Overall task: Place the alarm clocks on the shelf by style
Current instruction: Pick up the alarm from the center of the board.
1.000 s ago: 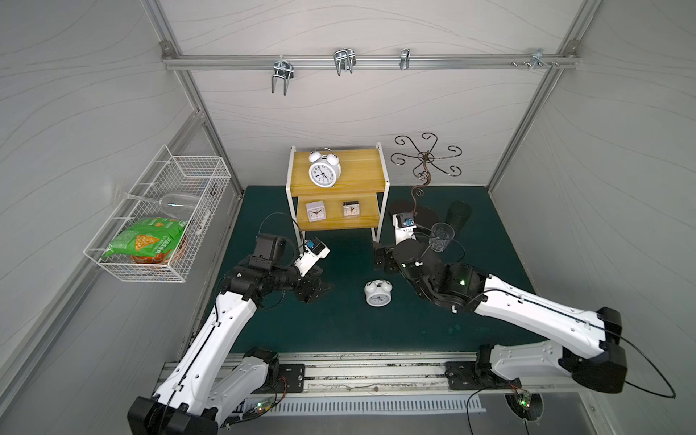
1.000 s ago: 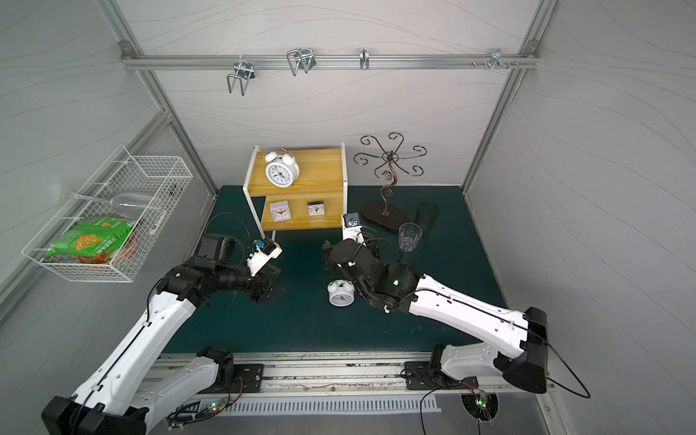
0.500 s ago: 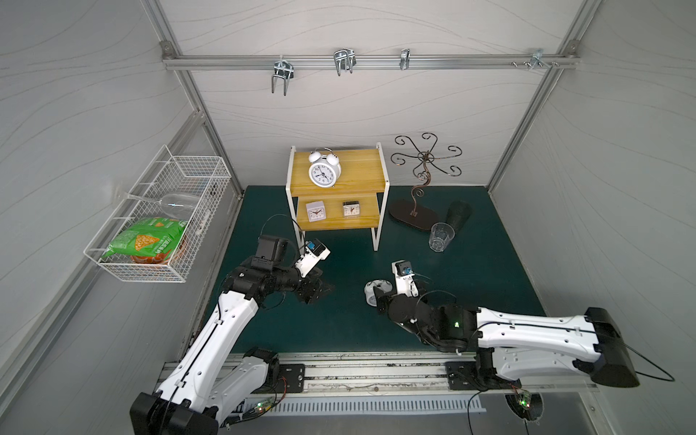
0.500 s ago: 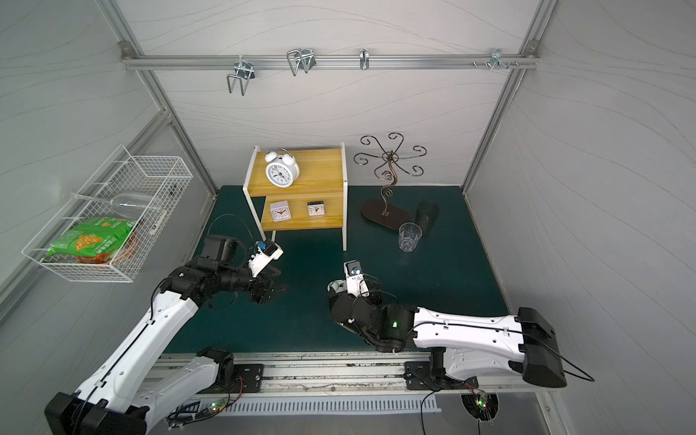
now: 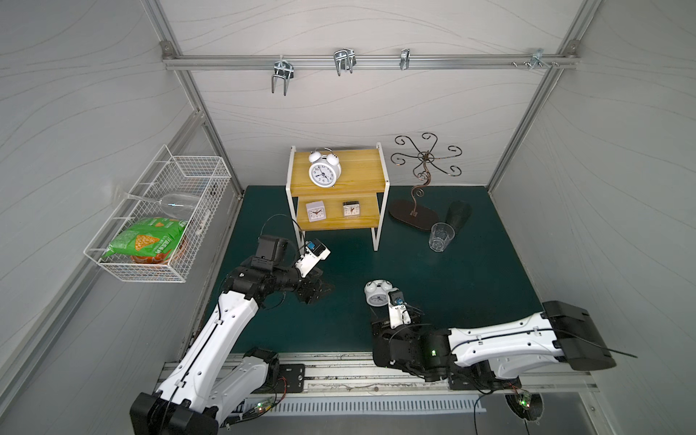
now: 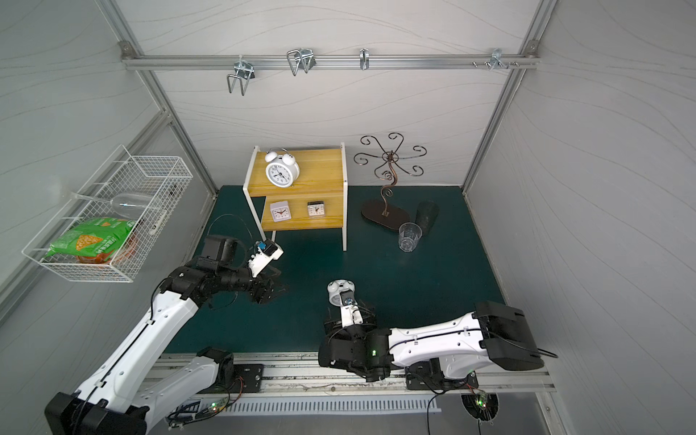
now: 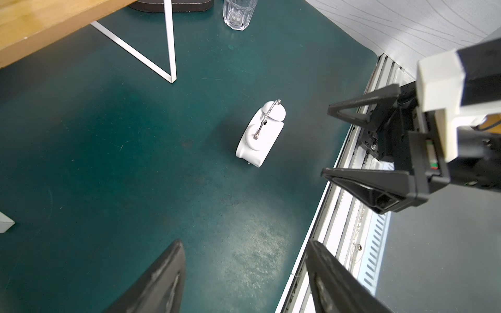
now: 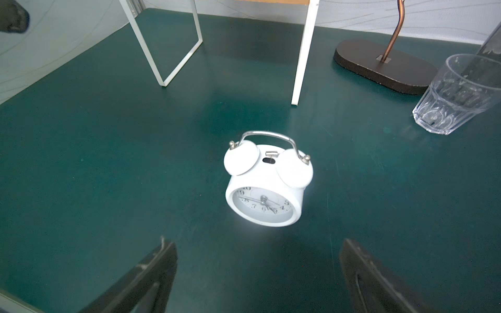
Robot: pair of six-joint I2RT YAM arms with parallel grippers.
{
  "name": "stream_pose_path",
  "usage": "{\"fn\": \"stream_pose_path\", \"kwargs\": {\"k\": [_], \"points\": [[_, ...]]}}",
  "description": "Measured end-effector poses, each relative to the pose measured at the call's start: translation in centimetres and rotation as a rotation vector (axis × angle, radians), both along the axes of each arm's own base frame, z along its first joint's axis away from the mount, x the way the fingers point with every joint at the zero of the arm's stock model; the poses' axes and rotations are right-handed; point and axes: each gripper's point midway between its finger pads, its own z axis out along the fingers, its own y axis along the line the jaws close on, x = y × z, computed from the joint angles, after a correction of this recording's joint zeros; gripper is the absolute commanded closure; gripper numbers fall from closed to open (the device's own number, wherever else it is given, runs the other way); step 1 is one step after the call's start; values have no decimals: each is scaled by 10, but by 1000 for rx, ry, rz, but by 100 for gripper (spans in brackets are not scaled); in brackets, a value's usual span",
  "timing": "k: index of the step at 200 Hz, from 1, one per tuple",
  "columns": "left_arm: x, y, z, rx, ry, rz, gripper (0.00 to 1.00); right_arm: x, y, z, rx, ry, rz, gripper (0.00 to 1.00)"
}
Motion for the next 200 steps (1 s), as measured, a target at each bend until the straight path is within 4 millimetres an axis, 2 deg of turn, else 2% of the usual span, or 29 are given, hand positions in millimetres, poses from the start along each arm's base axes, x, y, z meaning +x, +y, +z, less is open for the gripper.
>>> {"fn": "stream_pose_path", "kwargs": {"k": [41, 90, 148, 200], "points": [[0, 0, 0, -2, 0, -2, 27, 1, -4, -28, -19, 10, -29, 2], [-1, 0, -1, -2, 3, -2, 27, 12, 0, -56, -18, 53, -15, 3], [-1, 0, -1, -1, 5, -2, 27, 25, 14, -74, -14, 71, 18, 2], [-1, 0, -2, -1, 6, -2, 27, 34, 22, -80, 23, 62, 5, 1]]}}
